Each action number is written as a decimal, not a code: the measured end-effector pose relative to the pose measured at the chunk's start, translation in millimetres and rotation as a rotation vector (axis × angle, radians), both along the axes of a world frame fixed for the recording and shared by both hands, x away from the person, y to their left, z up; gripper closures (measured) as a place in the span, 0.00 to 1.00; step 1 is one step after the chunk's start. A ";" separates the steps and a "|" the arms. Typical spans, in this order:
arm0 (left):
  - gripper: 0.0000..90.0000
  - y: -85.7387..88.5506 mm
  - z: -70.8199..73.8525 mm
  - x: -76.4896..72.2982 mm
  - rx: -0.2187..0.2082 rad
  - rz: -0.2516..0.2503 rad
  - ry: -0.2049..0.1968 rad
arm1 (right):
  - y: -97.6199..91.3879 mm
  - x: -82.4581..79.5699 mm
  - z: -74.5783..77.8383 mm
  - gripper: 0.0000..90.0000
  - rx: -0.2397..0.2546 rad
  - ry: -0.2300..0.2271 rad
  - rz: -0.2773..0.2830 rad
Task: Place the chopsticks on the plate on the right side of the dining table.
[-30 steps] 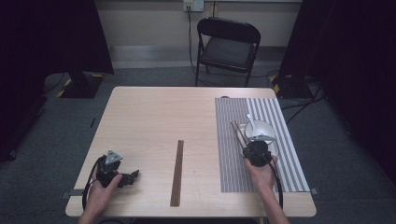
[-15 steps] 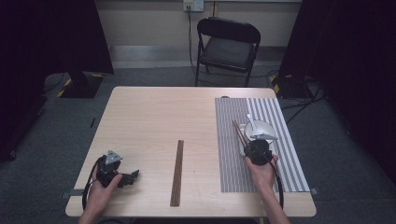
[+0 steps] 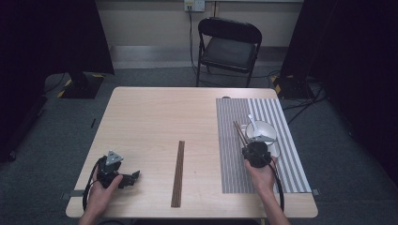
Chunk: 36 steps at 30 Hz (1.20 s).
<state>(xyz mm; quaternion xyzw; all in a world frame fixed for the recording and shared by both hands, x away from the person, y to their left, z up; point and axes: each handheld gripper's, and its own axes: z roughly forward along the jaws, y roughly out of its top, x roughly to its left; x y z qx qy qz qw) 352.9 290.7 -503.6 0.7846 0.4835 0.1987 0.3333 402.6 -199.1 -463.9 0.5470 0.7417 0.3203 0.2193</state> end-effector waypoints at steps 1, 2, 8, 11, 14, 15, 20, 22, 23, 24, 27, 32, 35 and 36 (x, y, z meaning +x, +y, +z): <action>0.00 0.0 0.0 0.0 0.000 0.000 0.000 | 0.3 0.7 -1.0 0.99 -0.002 0.001 -0.001; 0.00 0.1 0.0 0.1 0.001 -0.001 0.000 | 0.1 1.5 -1.8 0.99 -0.003 0.004 -0.007; 0.00 0.1 0.0 0.1 0.001 -0.001 0.000 | -4.7 5.0 -4.7 1.00 -0.004 0.010 -0.022; 0.00 0.1 0.0 0.0 0.001 -0.001 0.000 | -5.2 5.4 -5.0 1.00 -0.002 0.011 -0.028; 0.00 0.0 0.0 0.0 0.000 0.000 0.000 | -6.5 6.0 -5.3 1.00 0.000 0.011 -0.037; 0.00 0.1 0.0 0.1 0.001 -0.001 0.000 | -6.7 6.1 -5.3 1.00 0.003 0.012 -0.038; 0.00 0.1 0.0 0.1 0.000 -0.001 0.000 | -7.6 6.4 -4.8 0.99 0.006 0.008 -0.036; 0.00 0.1 0.0 0.0 0.001 -0.001 0.000 | -7.6 5.8 -4.5 0.99 0.005 0.009 -0.038; 0.00 0.1 0.0 0.0 0.001 -0.001 0.000 | -7.6 5.8 -4.5 0.99 0.005 0.009 -0.038; 0.00 0.1 0.0 0.1 0.001 -0.001 0.000 | -8.2 5.9 -4.6 0.99 0.004 0.010 -0.041; 0.00 0.0 0.0 0.0 0.000 0.000 0.000 | -9.1 5.7 -4.8 0.99 0.003 0.010 -0.042; 0.00 0.1 0.0 0.0 0.001 -0.001 0.000 | -9.7 4.7 -5.3 0.99 -0.003 0.015 -0.049; 0.00 0.0 0.0 0.0 0.000 0.000 0.000 | -9.2 3.3 -4.8 0.99 0.003 0.011 -0.041; 0.00 0.0 0.0 0.0 0.000 0.000 0.000 | -8.8 2.5 -4.2 0.99 0.005 0.010 -0.040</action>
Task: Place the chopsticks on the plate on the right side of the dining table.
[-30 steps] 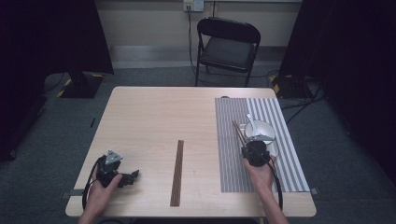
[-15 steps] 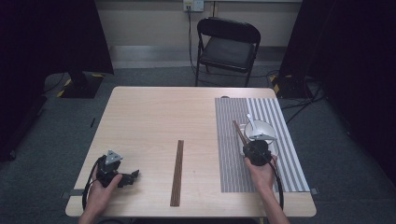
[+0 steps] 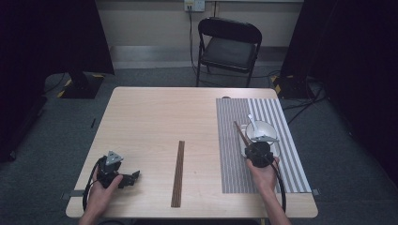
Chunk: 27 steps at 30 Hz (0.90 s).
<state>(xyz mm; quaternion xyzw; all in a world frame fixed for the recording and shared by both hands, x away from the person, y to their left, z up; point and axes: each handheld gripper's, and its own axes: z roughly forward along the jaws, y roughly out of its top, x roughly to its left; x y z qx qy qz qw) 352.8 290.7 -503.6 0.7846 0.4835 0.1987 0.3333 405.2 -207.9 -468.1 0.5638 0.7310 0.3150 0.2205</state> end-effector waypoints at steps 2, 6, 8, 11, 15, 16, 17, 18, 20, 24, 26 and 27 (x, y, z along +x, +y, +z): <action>0.00 0.0 0.0 0.0 0.000 -0.001 0.000 | -0.2 -2.7 2.7 0.99 0.009 -0.005 0.005; 0.00 0.1 0.0 0.1 0.001 -0.001 0.000 | -2.4 -8.3 6.8 0.99 0.021 -0.011 0.013; 0.00 0.0 0.0 0.0 0.000 0.000 0.000 | -5.5 -13.2 8.6 0.99 0.027 -0.006 0.014; 0.00 0.1 0.0 0.1 0.000 -0.001 0.000 | -14.7 -23.9 8.2 0.99 0.032 -0.004 0.015; 0.00 0.0 0.0 0.0 0.000 0.000 0.000 | -18.9 -32.0 7.0 0.99 0.031 -0.002 0.012; 0.00 0.1 0.0 0.1 0.001 -0.002 0.000 | -19.0 -33.1 7.3 0.99 0.032 -0.005 0.014; 0.00 0.1 0.0 0.1 0.001 -0.002 0.000 | -19.0 -33.1 7.3 0.99 0.032 -0.005 0.014; 0.00 0.0 0.0 0.0 0.000 0.000 0.000 | -18.6 -32.9 7.3 0.99 0.033 -0.007 0.014; 0.00 0.0 0.0 0.0 0.000 0.001 0.000 | -18.1 -31.2 6.7 0.99 0.031 -0.007 0.017; 0.00 0.0 0.0 0.0 0.000 0.000 0.000 | -13.0 -26.7 2.7 0.99 0.009 0.007 0.031; 0.00 0.0 0.0 0.0 0.000 0.000 0.000 | -12.5 -26.3 2.2 0.99 0.007 0.007 0.032; 0.00 0.0 0.0 0.0 0.000 0.000 0.000 | -12.1 -25.7 1.6 0.99 0.006 0.004 0.031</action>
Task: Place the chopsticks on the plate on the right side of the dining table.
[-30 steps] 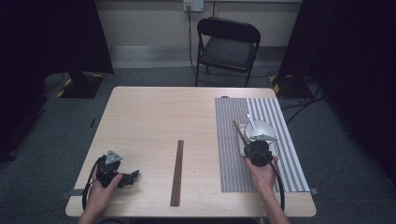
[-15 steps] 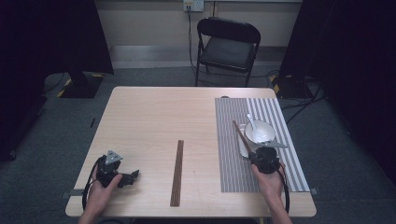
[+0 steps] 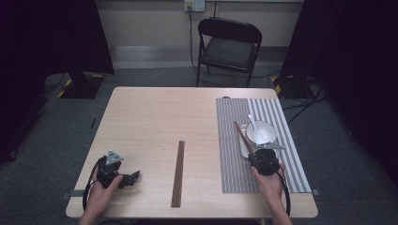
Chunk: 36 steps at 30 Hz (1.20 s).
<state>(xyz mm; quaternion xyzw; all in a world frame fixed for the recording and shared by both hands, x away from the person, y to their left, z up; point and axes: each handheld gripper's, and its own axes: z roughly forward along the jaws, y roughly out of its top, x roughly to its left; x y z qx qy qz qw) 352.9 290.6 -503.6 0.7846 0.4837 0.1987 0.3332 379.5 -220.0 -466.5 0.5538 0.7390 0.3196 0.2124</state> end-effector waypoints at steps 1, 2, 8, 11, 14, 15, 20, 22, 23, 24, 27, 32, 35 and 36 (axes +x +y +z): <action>0.00 0.1 0.0 0.0 0.000 -0.001 0.000 | 1.0 1.8 -0.4 0.99 -0.002 -0.002 -0.003; 0.00 0.1 0.0 0.0 0.000 -0.001 0.000 | 1.0 1.8 -0.4 0.99 -0.002 -0.002 -0.003; 0.00 0.1 0.0 0.0 0.000 0.000 0.000 | 1.0 7.1 -3.8 0.99 -0.012 0.003 -0.004; 0.00 0.1 0.0 0.0 0.000 -0.001 0.000 | -1.0 7.3 -3.5 0.99 -0.009 0.001 -0.010; 0.00 0.0 0.0 0.0 0.000 0.000 0.000 | -2.2 7.1 -3.2 0.99 -0.012 0.002 -0.018; 0.00 0.0 0.0 0.0 0.000 0.000 0.000 | -2.4 7.1 -3.4 0.99 -0.009 0.002 -0.019; 0.00 0.1 0.0 0.0 0.000 0.000 0.000 | -5.2 5.8 -3.2 0.99 -0.012 0.002 -0.026; 0.00 0.1 0.0 0.1 0.000 -0.002 0.000 | -7.8 4.9 -3.0 0.99 -0.010 0.001 -0.031; 0.00 0.0 0.0 0.0 0.000 0.000 0.000 | -10.0 4.6 -2.7 0.99 -0.007 0.000 -0.037; 0.00 0.1 0.0 0.0 0.000 0.000 0.000 | -11.1 4.4 -2.3 0.98 -0.005 0.000 -0.037; 0.00 0.1 0.0 0.0 0.000 -0.001 0.000 | -13.5 3.9 -2.0 0.98 -0.004 -0.002 -0.042; 0.00 0.1 0.0 0.0 0.000 0.000 0.000 | -19.9 2.8 -1.3 0.95 0.002 -0.003 -0.061; 0.00 0.1 0.0 0.0 0.000 -0.001 0.000 | -23.0 3.0 -1.2 0.95 0.003 -0.002 -0.068; 0.00 0.1 0.0 0.0 0.000 -0.001 0.000 | -23.7 3.1 -1.1 0.95 0.004 -0.002 -0.071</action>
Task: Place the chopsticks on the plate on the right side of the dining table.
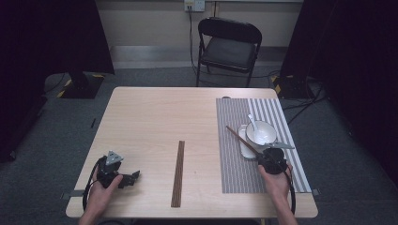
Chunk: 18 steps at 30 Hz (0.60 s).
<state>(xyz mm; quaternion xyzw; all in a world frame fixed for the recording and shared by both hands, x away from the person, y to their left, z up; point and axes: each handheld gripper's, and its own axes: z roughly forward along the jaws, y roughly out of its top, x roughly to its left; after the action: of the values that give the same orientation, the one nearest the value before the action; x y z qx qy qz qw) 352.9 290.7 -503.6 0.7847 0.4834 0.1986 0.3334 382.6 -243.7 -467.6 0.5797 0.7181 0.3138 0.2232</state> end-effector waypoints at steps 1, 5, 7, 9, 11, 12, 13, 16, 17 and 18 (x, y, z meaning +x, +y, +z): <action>0.00 0.0 0.0 0.0 0.000 0.000 0.000 | 0.0 0.0 0.0 0.95 0.000 0.000 0.000; 0.00 0.0 0.0 0.0 0.000 0.000 0.000 | -3.3 0.0 0.0 0.95 -0.002 0.001 -0.009; 0.00 0.0 0.0 0.0 0.000 0.000 0.000 | -4.0 -0.1 0.0 0.95 0.002 0.003 -0.013; 0.00 -0.1 0.0 0.0 0.000 0.000 0.000 | -6.0 -0.1 -0.1 0.94 -0.002 0.002 -0.015; 0.00 0.1 0.0 0.1 0.001 -0.001 0.000 | -7.3 -0.2 -0.3 0.94 0.001 0.004 -0.018; 0.00 0.0 0.0 0.0 0.000 0.000 0.000 | -8.5 -0.1 -0.4 0.94 0.000 0.004 -0.021; 0.00 0.0 0.0 0.0 0.000 0.000 0.000 | -9.2 -0.2 -0.6 0.94 0.002 0.006 -0.025; 0.00 0.0 0.0 0.0 0.000 0.000 0.000 | -11.8 0.0 -0.5 0.94 -0.002 0.006 -0.029; 0.00 0.0 0.0 0.0 0.000 0.000 0.000 | -11.8 0.0 -0.5 0.94 -0.002 0.006 -0.029; 0.00 0.0 0.0 0.0 0.000 0.000 0.000 | -12.4 0.2 -0.5 0.94 0.003 0.005 -0.035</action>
<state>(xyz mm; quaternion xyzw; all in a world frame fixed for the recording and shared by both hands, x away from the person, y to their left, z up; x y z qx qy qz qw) 352.9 290.7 -503.6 0.7846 0.4835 0.1987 0.3334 382.8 -256.2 -468.1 0.5933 0.7079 0.3096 0.2260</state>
